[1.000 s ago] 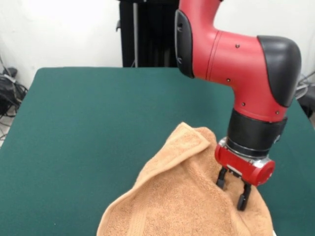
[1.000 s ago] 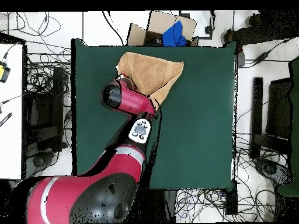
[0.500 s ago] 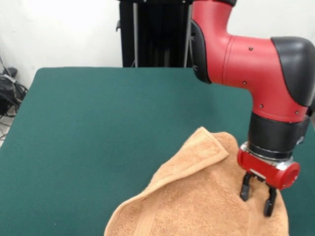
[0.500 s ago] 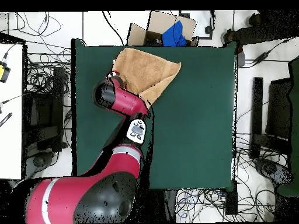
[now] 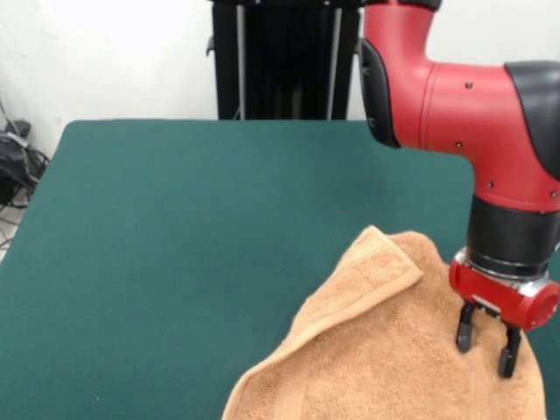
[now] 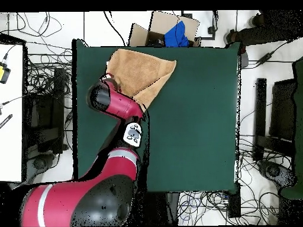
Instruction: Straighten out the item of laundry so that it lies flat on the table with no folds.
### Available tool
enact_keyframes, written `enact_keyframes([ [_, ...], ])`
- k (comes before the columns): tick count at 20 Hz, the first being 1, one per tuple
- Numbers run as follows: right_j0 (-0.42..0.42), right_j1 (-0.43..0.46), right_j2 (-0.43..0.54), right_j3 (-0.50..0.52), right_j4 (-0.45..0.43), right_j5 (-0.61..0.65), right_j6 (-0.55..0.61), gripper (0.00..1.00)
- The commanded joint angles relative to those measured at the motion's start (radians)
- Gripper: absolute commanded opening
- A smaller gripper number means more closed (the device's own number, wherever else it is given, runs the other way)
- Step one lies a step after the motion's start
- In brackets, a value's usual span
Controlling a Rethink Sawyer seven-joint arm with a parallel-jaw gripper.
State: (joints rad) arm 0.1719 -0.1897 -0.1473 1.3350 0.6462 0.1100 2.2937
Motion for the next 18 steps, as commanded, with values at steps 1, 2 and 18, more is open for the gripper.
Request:
enact_keyframes([
  [1, 0.017, 0.067, 0.181, 0.22, -0.001, 0.065, 0.189, 1.0],
  [2, 0.028, 0.063, 0.163, 0.23, 0.001, 0.079, 0.193, 1.0],
  [18, -0.039, 0.021, 0.229, 0.391, -0.056, -0.061, 0.173, 1.0],
])
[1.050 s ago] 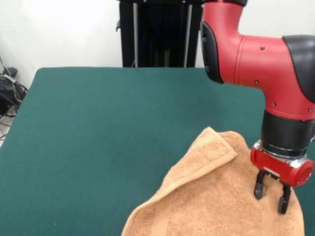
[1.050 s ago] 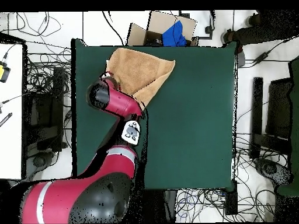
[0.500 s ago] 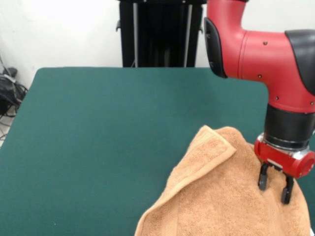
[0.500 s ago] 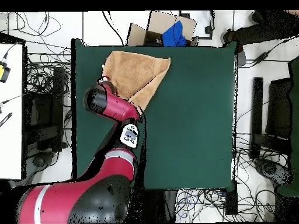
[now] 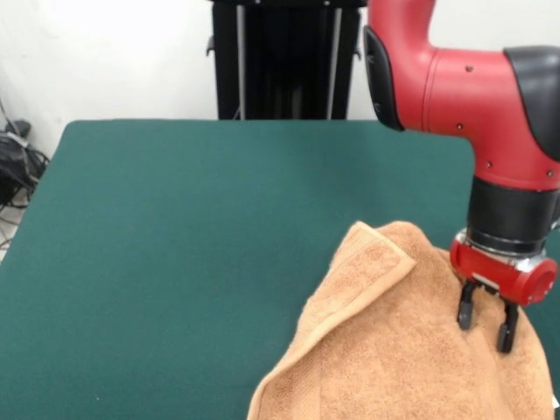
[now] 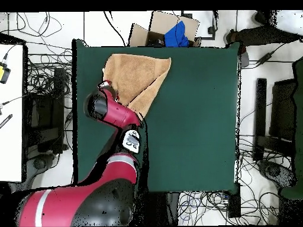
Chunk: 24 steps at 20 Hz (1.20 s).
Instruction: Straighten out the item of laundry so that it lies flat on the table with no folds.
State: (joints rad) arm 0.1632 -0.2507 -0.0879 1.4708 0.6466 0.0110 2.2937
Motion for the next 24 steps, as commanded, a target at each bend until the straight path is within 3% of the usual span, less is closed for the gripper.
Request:
enact_keyframes([
  [1, -0.037, 0.081, 0.178, 0.262, -0.059, 0.032, 0.171, 1.0],
  [10, -0.034, 0.062, 0.181, 0.333, -0.052, -0.034, 0.195, 1.0],
  [24, -0.118, 0.018, 0.294, 0.439, -0.061, -0.081, 0.214, 1.0],
])
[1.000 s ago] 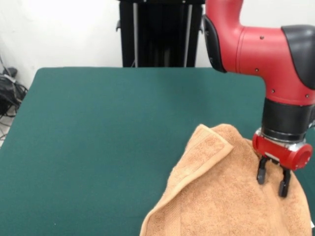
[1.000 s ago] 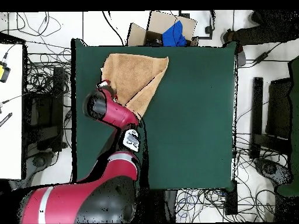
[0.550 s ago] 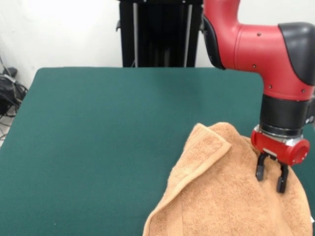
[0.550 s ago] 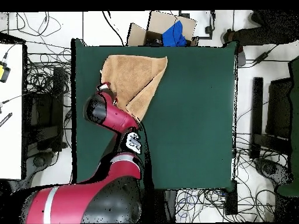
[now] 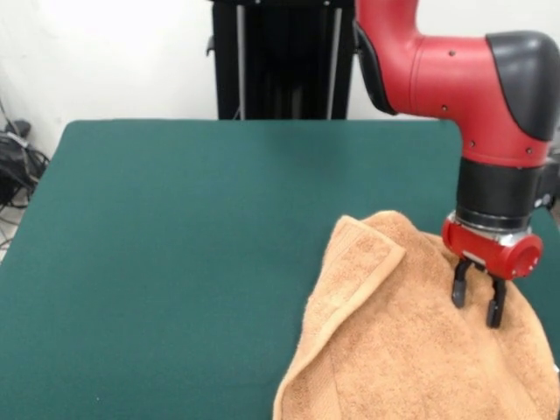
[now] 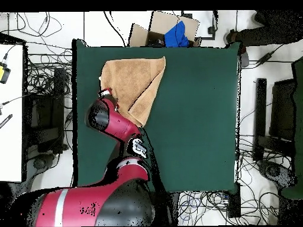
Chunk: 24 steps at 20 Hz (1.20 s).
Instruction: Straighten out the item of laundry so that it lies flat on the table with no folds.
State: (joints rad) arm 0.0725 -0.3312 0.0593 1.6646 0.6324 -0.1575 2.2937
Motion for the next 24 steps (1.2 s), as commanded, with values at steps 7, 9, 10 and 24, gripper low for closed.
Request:
enact_keyframes([
  [7, -0.034, 0.084, 0.159, 0.278, -0.037, 0.079, 0.218, 1.0],
  [9, -0.05, 0.077, 0.174, 0.296, -0.041, 0.085, 0.217, 1.0],
  [10, -0.05, 0.074, 0.174, 0.3, -0.04, 0.086, 0.217, 1.0],
  [24, -0.014, 0.003, 0.172, 0.36, 0.02, 0.127, 0.242, 1.0],
])
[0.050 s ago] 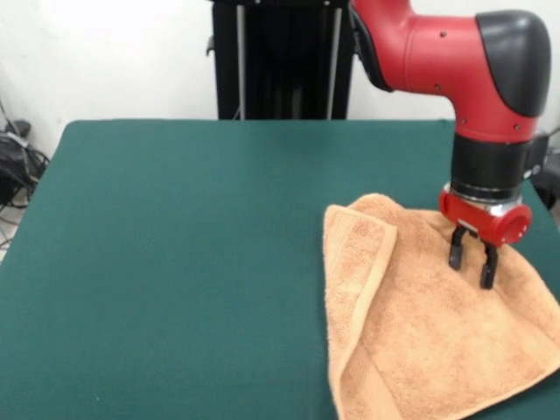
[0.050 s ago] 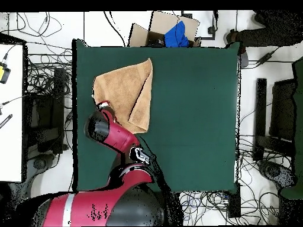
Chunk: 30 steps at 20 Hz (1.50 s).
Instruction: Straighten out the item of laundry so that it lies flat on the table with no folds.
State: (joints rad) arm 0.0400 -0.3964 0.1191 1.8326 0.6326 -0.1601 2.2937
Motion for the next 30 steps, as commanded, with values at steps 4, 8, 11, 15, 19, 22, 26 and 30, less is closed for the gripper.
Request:
enact_keyframes([
  [4, 0.018, 0.058, 0.113, 0.2, 0.023, 0.138, 0.235, 1.0],
  [8, 0.026, 0.06, 0.105, 0.185, 0.033, 0.141, 0.229, 1.0],
  [11, 0.0, 0.093, 0.12, 0.15, 0.005, 0.105, 0.207, 1.0],
  [15, 0.086, 0.127, -0.02, 0.025, 0.031, 0.104, 0.116, 1.0],
  [19, 0.109, 0.156, -0.109, -0.099, 0.02, 0.146, 0.023, 1.0],
  [22, 0.181, 0.178, -0.261, -0.232, 0.049, 0.276, -0.008, 1.0],
  [26, 0.199, 0.208, -0.37, -0.386, 0.004, 0.426, 0.034, 1.0],
  [30, 0.188, 0.188, -0.414, -0.478, -0.057, 0.561, 0.075, 1.0],
])
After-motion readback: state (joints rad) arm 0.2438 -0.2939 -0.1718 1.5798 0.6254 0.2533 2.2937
